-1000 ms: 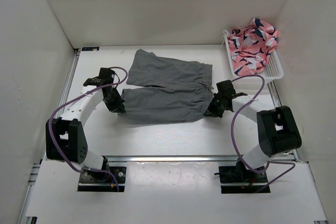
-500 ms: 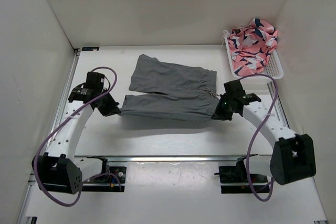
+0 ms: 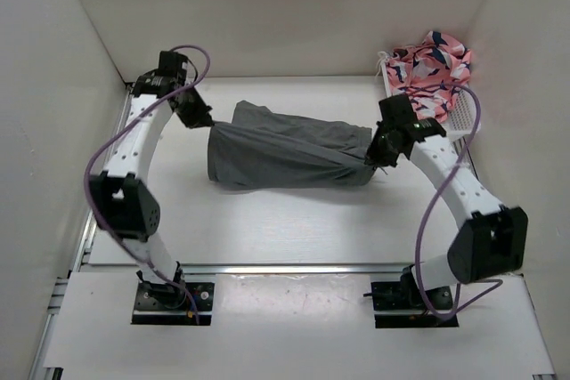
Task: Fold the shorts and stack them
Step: Fold the shorts
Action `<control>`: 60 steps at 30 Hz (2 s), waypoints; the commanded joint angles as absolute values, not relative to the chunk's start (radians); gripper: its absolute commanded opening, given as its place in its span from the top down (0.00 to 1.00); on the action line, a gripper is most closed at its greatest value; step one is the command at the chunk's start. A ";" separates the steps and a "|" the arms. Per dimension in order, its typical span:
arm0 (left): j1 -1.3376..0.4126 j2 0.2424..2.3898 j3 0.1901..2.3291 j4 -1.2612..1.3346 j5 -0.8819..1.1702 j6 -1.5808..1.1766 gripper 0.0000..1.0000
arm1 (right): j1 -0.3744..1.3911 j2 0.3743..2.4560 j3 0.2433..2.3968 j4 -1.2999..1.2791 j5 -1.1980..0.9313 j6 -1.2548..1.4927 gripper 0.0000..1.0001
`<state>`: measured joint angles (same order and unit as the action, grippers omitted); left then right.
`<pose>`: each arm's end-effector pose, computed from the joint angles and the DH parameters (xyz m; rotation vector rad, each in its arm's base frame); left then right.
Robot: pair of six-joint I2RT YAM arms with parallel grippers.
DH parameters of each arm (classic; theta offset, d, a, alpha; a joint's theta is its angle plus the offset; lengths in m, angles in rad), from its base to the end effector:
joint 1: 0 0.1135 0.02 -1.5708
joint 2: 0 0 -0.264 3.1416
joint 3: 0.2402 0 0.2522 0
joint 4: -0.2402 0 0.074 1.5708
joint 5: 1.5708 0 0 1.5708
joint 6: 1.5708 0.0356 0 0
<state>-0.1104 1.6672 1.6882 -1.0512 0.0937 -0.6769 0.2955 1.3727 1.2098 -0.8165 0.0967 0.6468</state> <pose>0.3429 -0.0414 0.3476 -0.7075 2.5538 -0.3964 0.2693 0.0784 0.3010 0.4848 2.5154 0.2437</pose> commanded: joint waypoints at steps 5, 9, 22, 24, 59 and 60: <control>-0.100 2.029 2.178 -1.049 0.017 -0.618 0.90 | 0.253 1.733 1.524 -0.807 0.238 0.603 1.00; -0.100 2.313 2.530 -1.091 0.047 -0.600 0.78 | 0.230 1.983 1.879 -0.798 0.217 0.592 0.78; -0.124 2.012 1.970 -0.994 0.048 -0.538 0.07 | 0.232 1.665 1.360 -0.643 0.058 0.598 0.29; -0.124 1.952 1.760 -0.965 0.081 -0.567 0.07 | 0.218 1.619 1.275 -0.615 0.011 0.624 0.24; -0.091 1.942 1.507 -0.831 0.084 -0.606 0.90 | 0.253 1.671 1.083 -0.407 0.063 0.666 1.00; -0.080 1.901 1.459 -0.831 0.072 -0.595 0.90 | 0.264 1.648 1.062 -0.417 0.063 0.666 1.00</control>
